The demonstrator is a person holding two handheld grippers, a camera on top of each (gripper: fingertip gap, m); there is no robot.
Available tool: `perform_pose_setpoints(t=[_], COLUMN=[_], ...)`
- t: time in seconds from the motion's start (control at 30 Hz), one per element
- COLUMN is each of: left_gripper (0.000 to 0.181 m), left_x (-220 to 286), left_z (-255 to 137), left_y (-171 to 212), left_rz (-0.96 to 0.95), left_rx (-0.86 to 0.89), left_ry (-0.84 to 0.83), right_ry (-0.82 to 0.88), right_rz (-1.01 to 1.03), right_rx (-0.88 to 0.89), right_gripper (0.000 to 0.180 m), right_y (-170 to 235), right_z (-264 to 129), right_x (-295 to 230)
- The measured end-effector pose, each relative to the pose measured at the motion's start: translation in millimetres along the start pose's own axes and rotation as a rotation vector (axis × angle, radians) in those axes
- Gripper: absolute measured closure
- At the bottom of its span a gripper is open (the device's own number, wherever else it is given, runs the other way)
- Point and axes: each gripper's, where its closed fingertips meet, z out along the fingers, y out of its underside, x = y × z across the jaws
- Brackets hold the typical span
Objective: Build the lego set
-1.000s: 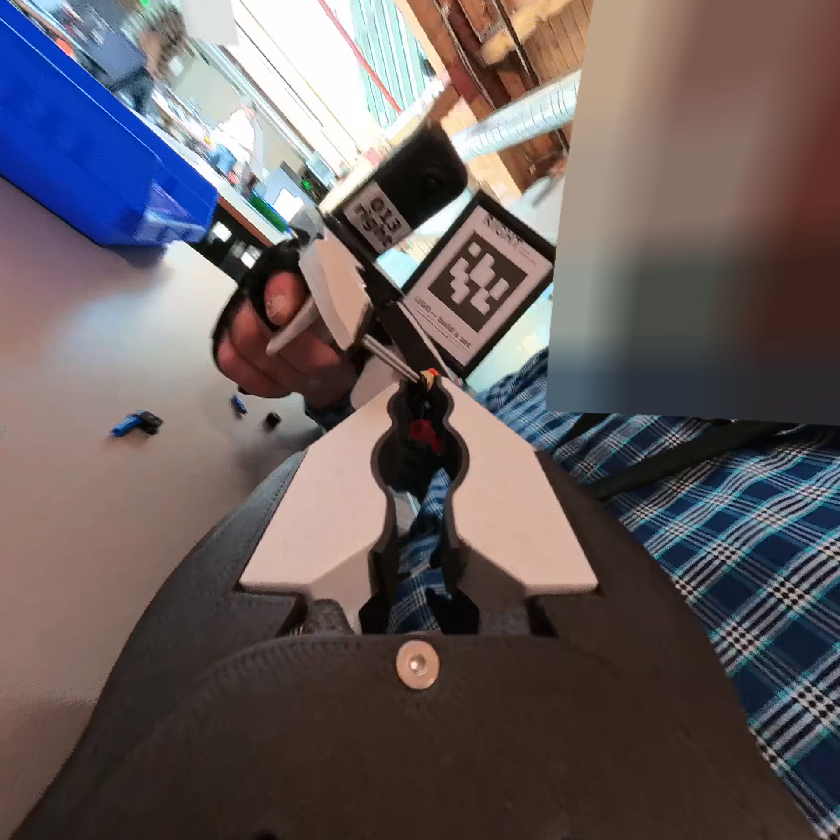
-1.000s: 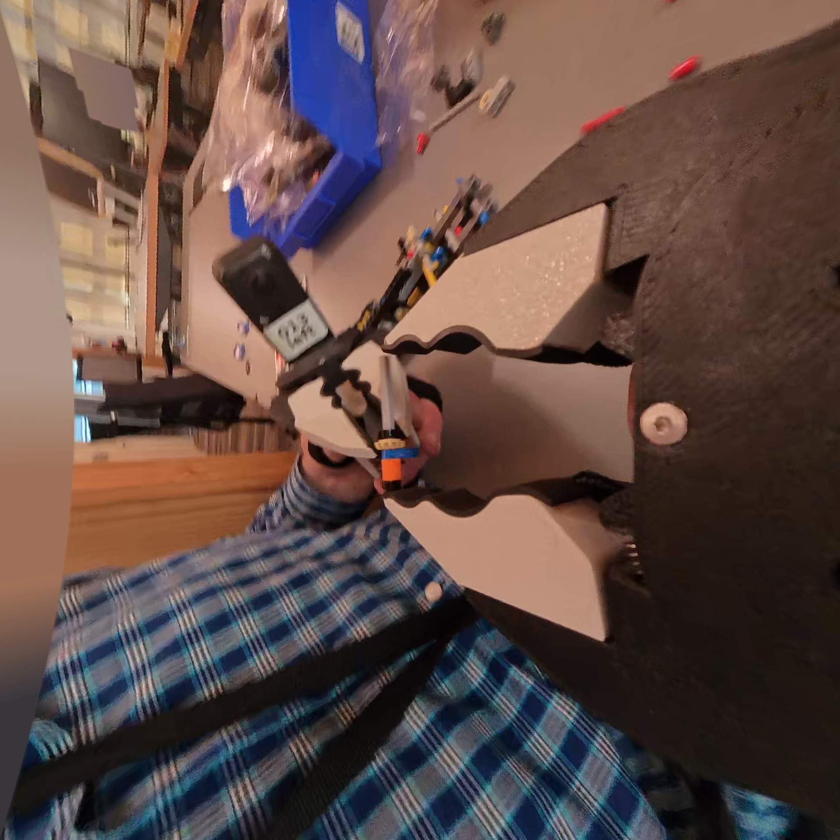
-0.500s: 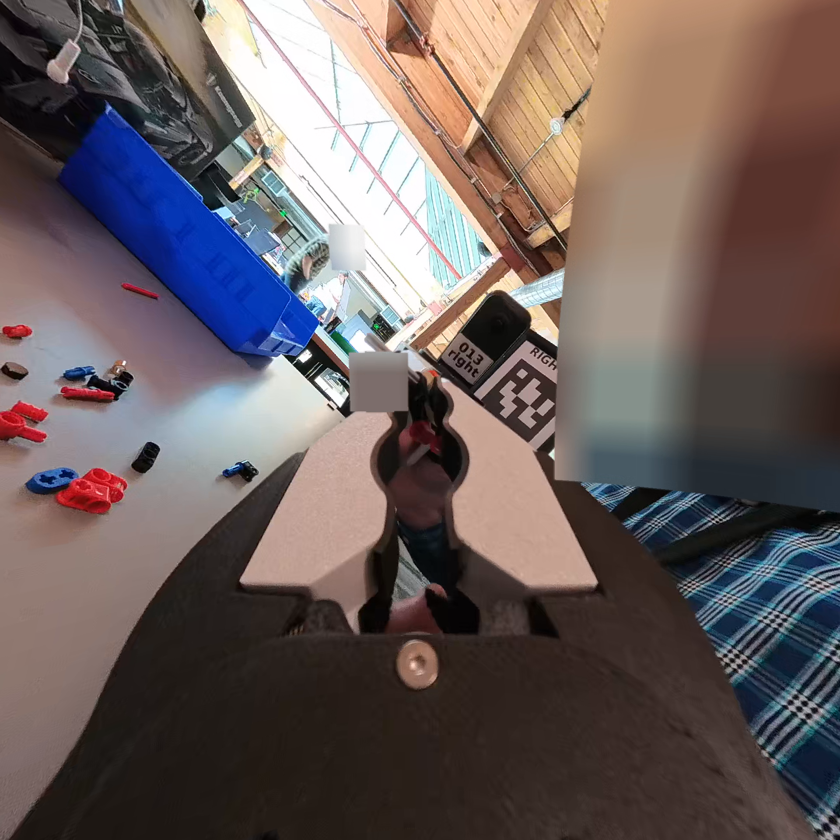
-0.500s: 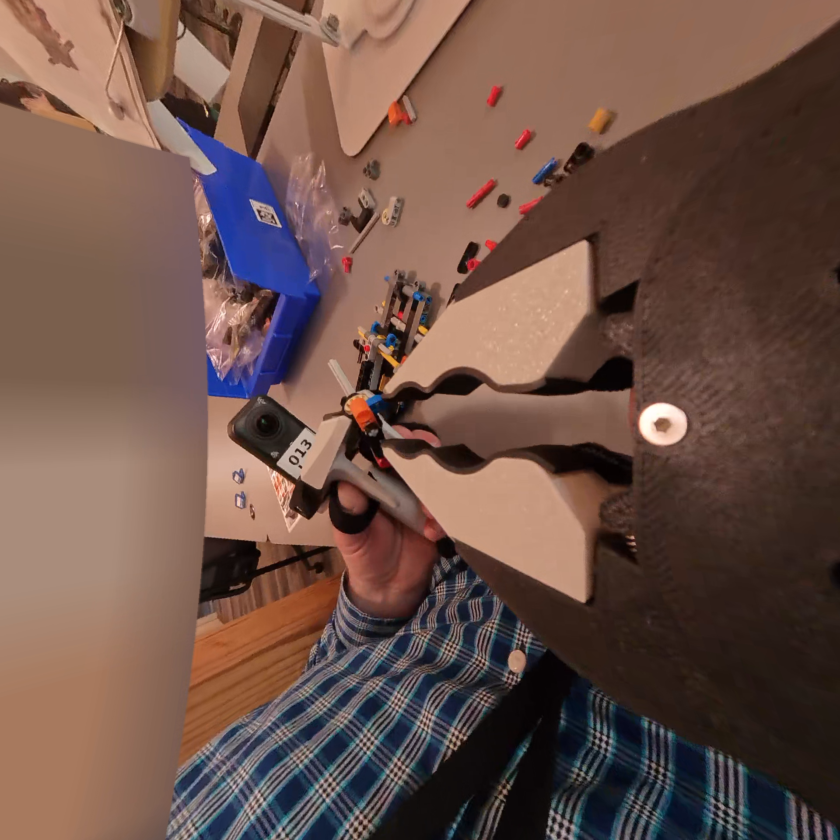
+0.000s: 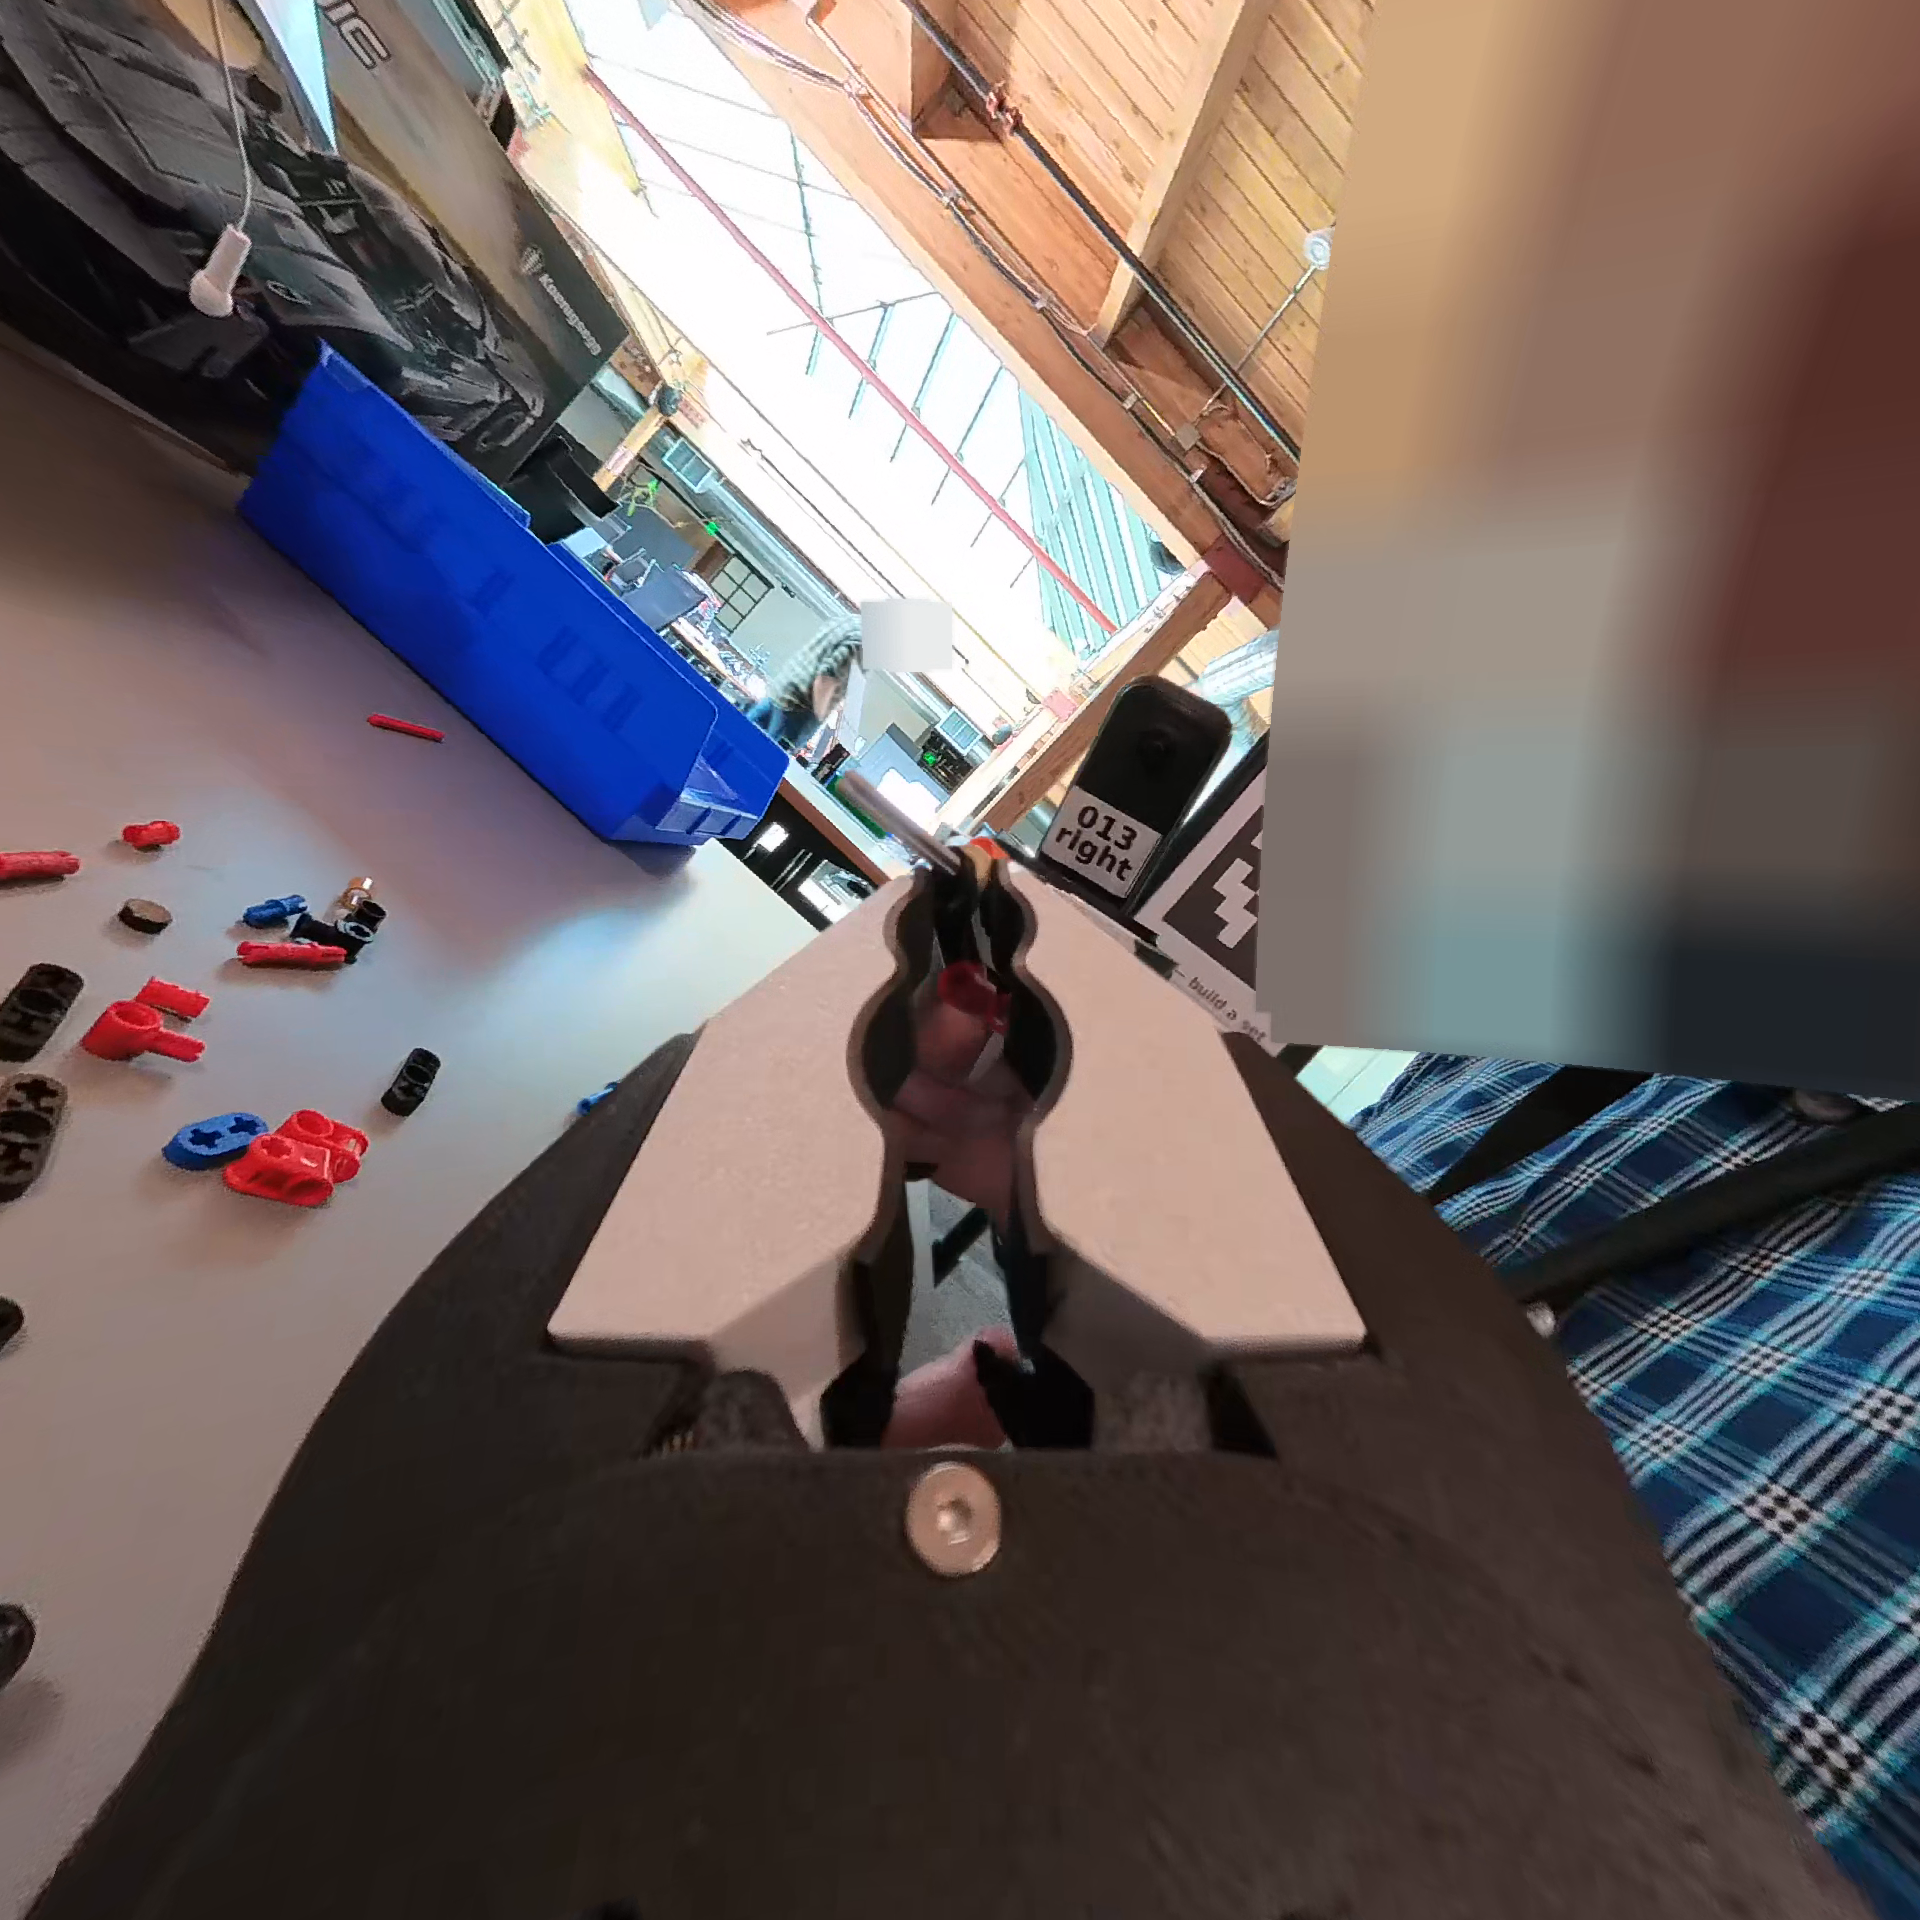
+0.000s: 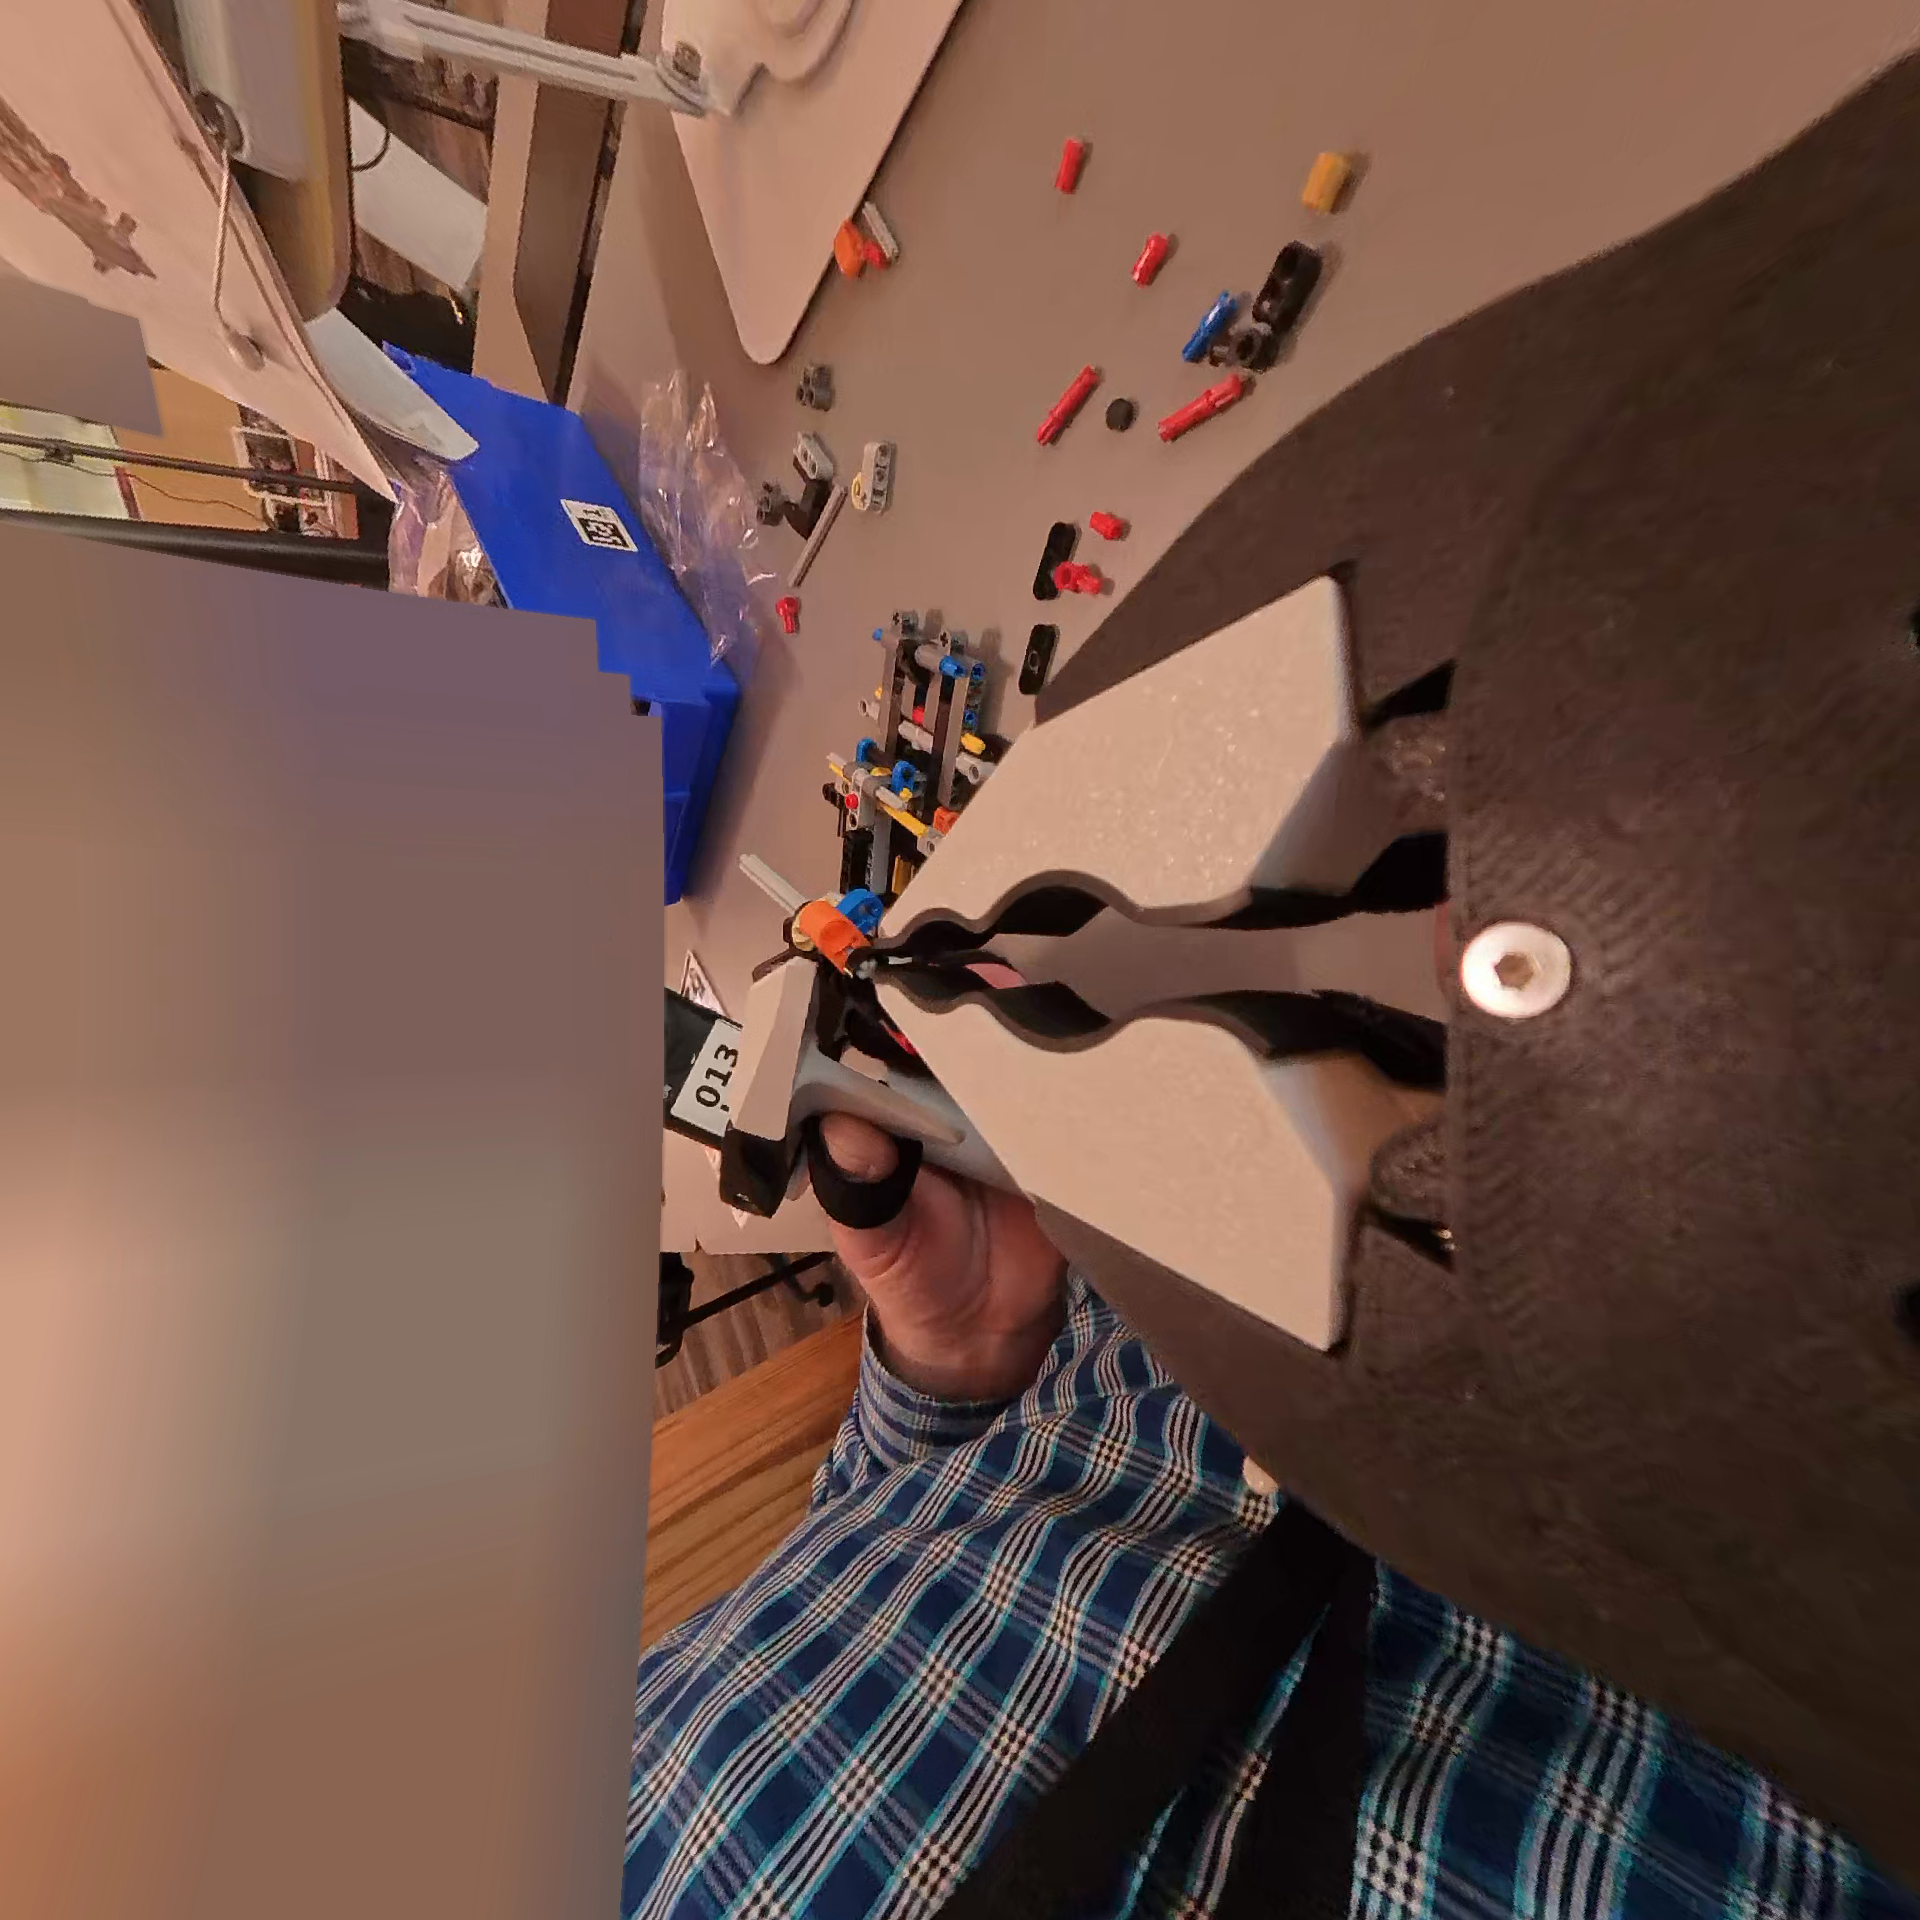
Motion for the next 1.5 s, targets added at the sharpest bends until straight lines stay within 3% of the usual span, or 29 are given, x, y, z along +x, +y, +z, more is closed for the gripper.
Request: perform_pose_setpoints(t=[0.03,0.53,1.5], left_gripper=[0.173,0.173,0.173], left_x=[1.1,3.5,5.0], left_z=[0.3,3.2,5.7], left_y=[0.3,-1.5,2.5], left_rz=[0.020,-0.001,0.051], left_rx=[-0.002,0.032,0.018], left_ry=[0.000,0.033,0.025], right_ry=[-0.012,-0.104,-0.182], right_rz=[0.021,0.240,0.241], right_rx=[0.012,0.167,0.236], right_gripper=[0.180,0.179,0.180], right_y=[-0.7,-8.4,-7.9], right_z=[-0.5,-3.3,-3.3], right_x=[-0.8,-0.9,-5.0])
